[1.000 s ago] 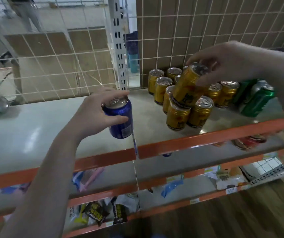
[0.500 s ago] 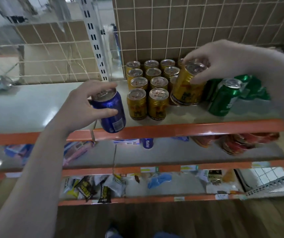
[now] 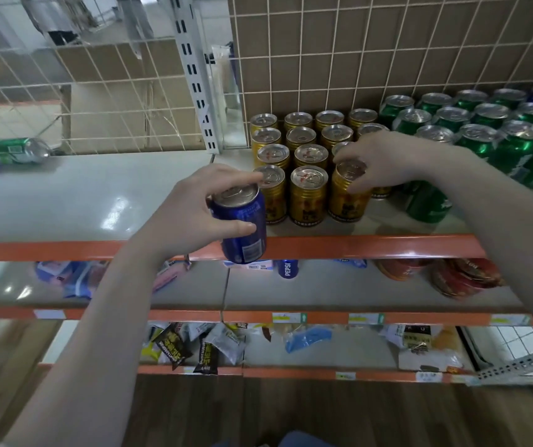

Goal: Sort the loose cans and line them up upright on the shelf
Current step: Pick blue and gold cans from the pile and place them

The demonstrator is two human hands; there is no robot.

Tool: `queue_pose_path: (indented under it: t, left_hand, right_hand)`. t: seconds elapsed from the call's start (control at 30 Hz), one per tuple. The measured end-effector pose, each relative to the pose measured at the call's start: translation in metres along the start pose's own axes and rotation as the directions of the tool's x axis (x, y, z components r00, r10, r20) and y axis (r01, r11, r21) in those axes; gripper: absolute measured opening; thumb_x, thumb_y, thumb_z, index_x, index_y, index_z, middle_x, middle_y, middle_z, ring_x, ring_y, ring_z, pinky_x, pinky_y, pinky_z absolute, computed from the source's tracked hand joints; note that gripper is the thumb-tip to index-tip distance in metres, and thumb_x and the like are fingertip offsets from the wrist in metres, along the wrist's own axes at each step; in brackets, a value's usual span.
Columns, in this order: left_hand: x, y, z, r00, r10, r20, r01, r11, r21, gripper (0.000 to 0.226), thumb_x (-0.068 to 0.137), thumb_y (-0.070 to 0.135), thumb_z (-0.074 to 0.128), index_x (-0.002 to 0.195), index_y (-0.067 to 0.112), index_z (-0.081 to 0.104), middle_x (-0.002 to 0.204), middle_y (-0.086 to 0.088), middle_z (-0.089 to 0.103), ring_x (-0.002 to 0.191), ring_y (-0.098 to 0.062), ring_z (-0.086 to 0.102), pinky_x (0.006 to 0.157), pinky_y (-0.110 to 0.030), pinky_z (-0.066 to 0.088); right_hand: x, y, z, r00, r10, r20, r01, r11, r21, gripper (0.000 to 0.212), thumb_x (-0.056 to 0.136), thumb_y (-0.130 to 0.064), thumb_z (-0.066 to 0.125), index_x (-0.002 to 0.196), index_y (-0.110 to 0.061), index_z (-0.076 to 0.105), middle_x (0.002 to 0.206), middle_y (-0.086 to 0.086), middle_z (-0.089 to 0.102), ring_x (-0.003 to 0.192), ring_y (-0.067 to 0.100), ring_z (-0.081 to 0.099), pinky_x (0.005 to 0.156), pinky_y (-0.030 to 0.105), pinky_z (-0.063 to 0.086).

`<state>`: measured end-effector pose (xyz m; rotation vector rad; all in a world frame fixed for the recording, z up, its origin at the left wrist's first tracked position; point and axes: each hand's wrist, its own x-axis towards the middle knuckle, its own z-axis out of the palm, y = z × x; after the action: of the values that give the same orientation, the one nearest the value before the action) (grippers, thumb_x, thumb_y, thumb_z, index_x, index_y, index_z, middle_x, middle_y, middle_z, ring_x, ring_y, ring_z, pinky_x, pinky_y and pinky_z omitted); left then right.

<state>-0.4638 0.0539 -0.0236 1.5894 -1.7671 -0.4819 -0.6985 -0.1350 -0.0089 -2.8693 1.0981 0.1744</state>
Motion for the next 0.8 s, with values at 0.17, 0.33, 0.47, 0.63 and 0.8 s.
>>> queue_pose_path:
  t: [0.17, 0.33, 0.47, 0.63, 0.8]
  left_hand:
    - [0.001, -0.005, 0.002, 0.999, -0.004, 0.049, 0.005, 1.000, -0.027, 0.061, 0.072, 0.009, 0.079, 0.120, 0.039, 0.056, 0.115, 0.020, 0.053, 0.109, 0.008, 0.048, 0.078, -0.005, 0.043]
    - [0.003, -0.010, 0.003, 0.997, 0.000, 0.075, 0.003, 0.999, -0.047, 0.063, 0.072, 0.010, 0.079, 0.117, 0.045, 0.053, 0.116, 0.019, 0.052, 0.110, 0.005, 0.048, 0.079, -0.006, 0.044]
    - [0.004, -0.015, 0.004, 0.995, 0.003, 0.102, 0.001, 0.999, -0.044, 0.063, 0.072, 0.013, 0.080, 0.120, 0.044, 0.053, 0.117, 0.017, 0.053, 0.111, 0.003, 0.048, 0.083, -0.010, 0.045]
    - [0.005, -0.016, 0.010, 0.991, 0.018, 0.135, -0.008, 0.997, -0.073, 0.063, 0.068, 0.023, 0.079, 0.124, 0.039, 0.055, 0.118, 0.020, 0.051, 0.113, -0.001, 0.049, 0.084, -0.016, 0.047]
    - [0.006, -0.012, 0.015, 0.988, 0.039, 0.147, -0.029, 0.997, -0.069, 0.064, 0.071, 0.014, 0.080, 0.125, 0.037, 0.054, 0.120, 0.017, 0.051, 0.113, -0.002, 0.048, 0.085, -0.017, 0.047]
  right_hand:
    - [0.006, -0.005, 0.009, 1.000, 0.005, 0.001, -0.005, 0.999, -0.052, 0.064, 0.087, -0.033, 0.063, 0.143, -0.017, 0.037, 0.140, 0.005, 0.045, 0.123, 0.025, 0.043, 0.098, 0.037, 0.038]
    - [0.008, -0.001, 0.023, 0.999, 0.029, -0.017, -0.029, 1.000, 0.011, 0.062, 0.087, -0.032, 0.063, 0.142, -0.019, 0.039, 0.140, 0.008, 0.046, 0.124, 0.026, 0.044, 0.097, 0.035, 0.036]
    - [-0.003, 0.000, 0.039, 0.986, 0.085, -0.141, -0.075, 0.994, 0.074, 0.056, 0.088, -0.030, 0.062, 0.141, -0.027, 0.042, 0.144, 0.012, 0.038, 0.128, 0.030, 0.040, 0.102, 0.040, 0.035]
    - [-0.014, -0.004, 0.059, 0.956, 0.063, -0.287, -0.060, 0.998, 0.019, 0.049, 0.092, -0.027, 0.055, 0.139, -0.024, 0.044, 0.136, 0.010, 0.044, 0.122, 0.029, 0.044, 0.097, 0.042, 0.039]
    - [-0.036, -0.019, 0.083, 0.856, 0.143, -0.496, -0.142, 0.989, 0.039, 0.041, 0.089, -0.014, 0.060, 0.129, -0.010, 0.053, 0.121, 0.017, 0.057, 0.111, 0.036, 0.053, 0.091, 0.047, 0.044]
